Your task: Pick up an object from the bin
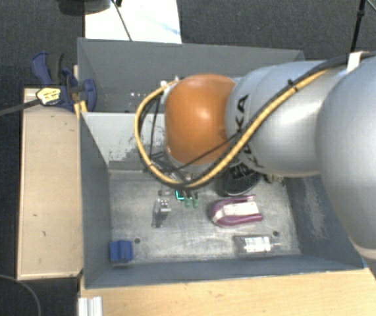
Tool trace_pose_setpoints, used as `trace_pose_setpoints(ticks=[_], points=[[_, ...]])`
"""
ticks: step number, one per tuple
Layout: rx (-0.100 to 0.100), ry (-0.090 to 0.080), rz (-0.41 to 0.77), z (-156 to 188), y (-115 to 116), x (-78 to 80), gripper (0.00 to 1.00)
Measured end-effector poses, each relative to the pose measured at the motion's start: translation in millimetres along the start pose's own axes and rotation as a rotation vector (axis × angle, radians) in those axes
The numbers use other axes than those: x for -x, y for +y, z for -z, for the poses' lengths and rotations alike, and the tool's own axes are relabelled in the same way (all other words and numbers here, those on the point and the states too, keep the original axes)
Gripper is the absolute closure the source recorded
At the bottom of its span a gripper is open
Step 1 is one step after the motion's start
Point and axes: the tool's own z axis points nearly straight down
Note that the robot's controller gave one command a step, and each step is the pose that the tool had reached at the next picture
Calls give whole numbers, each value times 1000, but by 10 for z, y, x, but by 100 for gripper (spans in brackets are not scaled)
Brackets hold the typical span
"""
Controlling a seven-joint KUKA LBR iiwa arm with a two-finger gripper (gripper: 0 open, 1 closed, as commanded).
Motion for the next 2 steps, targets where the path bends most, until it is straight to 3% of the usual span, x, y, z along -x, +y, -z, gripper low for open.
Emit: trace_pose_setpoints(ticks=[1,2], points=[[-4,-3,43,-499,-1027,93,0],[-1,-5,-95,-349,-1584,-73,0]])
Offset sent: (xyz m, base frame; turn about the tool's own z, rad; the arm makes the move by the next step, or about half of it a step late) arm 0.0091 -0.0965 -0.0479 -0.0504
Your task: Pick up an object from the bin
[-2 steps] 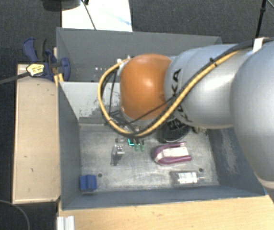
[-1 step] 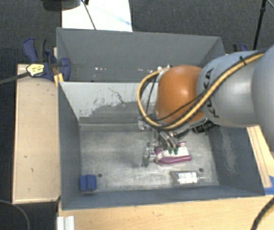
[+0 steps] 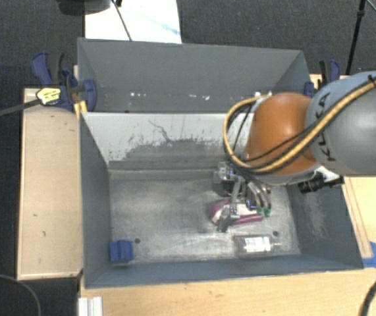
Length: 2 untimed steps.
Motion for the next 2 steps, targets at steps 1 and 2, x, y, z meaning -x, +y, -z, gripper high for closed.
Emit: trace_pose_setpoints(ticks=[1,2], points=[[3,-1,-223,-484,-383,50,0],[4,7,-224,-478,-366,35,100]])
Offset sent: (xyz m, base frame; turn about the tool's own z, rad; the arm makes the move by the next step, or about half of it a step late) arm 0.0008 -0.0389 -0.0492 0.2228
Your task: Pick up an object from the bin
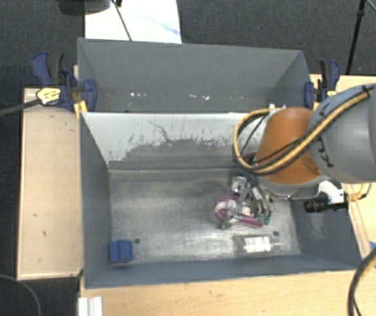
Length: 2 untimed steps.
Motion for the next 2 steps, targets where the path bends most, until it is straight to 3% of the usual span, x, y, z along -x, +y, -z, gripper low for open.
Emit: trace_pose_setpoints(ticks=[1,2], points=[[2,-13,-2,3,-4,28,0],[0,-3,-5,0,-6,7,100]])
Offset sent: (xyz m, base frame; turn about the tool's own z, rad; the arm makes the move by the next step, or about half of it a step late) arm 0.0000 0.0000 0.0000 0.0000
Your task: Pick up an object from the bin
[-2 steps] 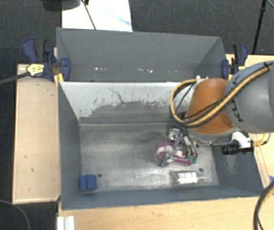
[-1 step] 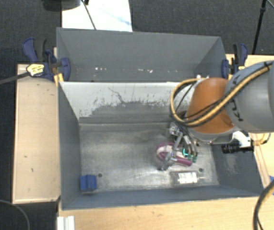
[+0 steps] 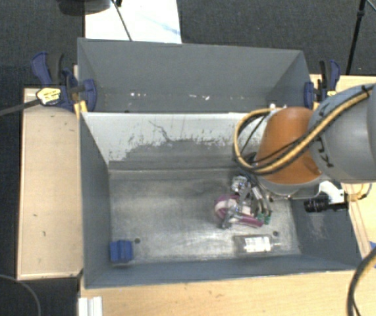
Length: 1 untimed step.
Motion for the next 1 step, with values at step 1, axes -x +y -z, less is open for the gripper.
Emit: trace_pose_setpoints(ticks=[1], points=[[2,-13,64,1424,127,-59,100]])
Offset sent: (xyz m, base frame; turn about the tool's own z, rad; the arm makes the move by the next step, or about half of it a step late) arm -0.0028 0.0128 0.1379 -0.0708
